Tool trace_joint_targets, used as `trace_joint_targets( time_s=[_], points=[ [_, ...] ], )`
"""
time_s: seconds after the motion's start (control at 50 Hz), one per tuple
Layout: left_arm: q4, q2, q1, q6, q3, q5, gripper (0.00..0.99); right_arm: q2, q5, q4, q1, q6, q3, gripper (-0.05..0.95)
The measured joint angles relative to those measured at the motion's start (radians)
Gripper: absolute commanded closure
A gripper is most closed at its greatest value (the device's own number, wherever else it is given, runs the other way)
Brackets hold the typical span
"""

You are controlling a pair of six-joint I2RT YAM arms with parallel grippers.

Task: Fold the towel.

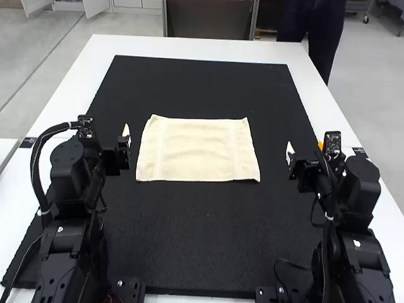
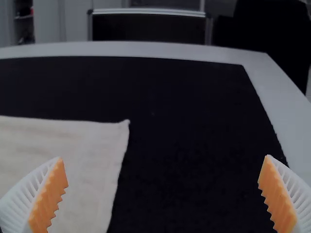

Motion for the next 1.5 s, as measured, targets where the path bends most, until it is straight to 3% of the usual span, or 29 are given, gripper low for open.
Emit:
trace_joint_targets(
  time_s=[0.92,1.38,1.5],
  points=[
    [0.0,0.0,0.0,0.0,0.0,0.0,0.034,0.0,0.0,-0.002,0.0,-0.004,0.0,-0.01],
    [-0.002,0.0,0.0,0.0,0.0,0.0,0.033,0.0,-0.001,0.003,-0.003,-0.064,0.0,-0.01],
    [-0.002,0.0,0.0,0.0,0.0,0.0,0.033,0.0,-0.011,0.007,-0.003,-0.132,0.0,-0.01]
  ],
)
